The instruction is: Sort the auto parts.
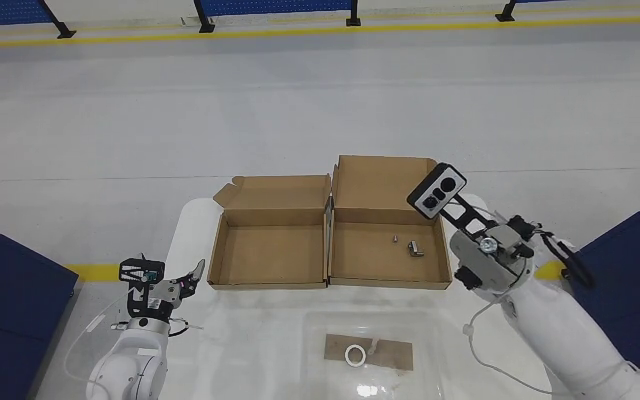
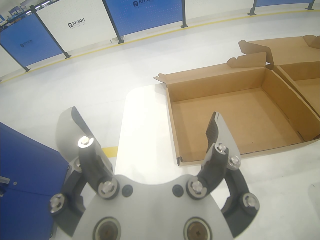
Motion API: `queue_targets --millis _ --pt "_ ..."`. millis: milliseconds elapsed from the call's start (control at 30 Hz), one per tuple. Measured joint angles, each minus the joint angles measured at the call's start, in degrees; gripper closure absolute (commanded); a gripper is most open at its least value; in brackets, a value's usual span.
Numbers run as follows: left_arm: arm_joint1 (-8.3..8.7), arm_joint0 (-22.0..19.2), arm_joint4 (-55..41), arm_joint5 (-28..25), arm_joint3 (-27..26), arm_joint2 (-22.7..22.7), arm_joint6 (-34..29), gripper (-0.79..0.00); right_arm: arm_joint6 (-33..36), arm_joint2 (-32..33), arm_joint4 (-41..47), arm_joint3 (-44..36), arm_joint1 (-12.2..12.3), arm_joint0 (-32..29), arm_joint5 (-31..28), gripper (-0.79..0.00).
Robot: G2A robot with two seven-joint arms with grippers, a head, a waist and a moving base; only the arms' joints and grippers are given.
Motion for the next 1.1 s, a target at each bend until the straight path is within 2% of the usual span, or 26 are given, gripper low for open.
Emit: queue_targets --millis 467,800,1100 --pt "0.00 0.0 0.0 0.0 0.0 0.0 0.0 -0.785 -2.2 3.5 -7.7 0.4 -1.0 -1.8 1.6 0.000" --pt "0.00 0.0 0.0 0.0 0.0 0.0 0.0 -0.785 -1.8 4.8 -1.4 -0.3 -2.4 -3.5 2.5 0.000" --pt "0.00 0.0 0.0 0.0 0.0 0.0 0.0 -0.785 -2.0 6.1 -2.4 -0.6 -3.3 -4.3 3.3 0.000"
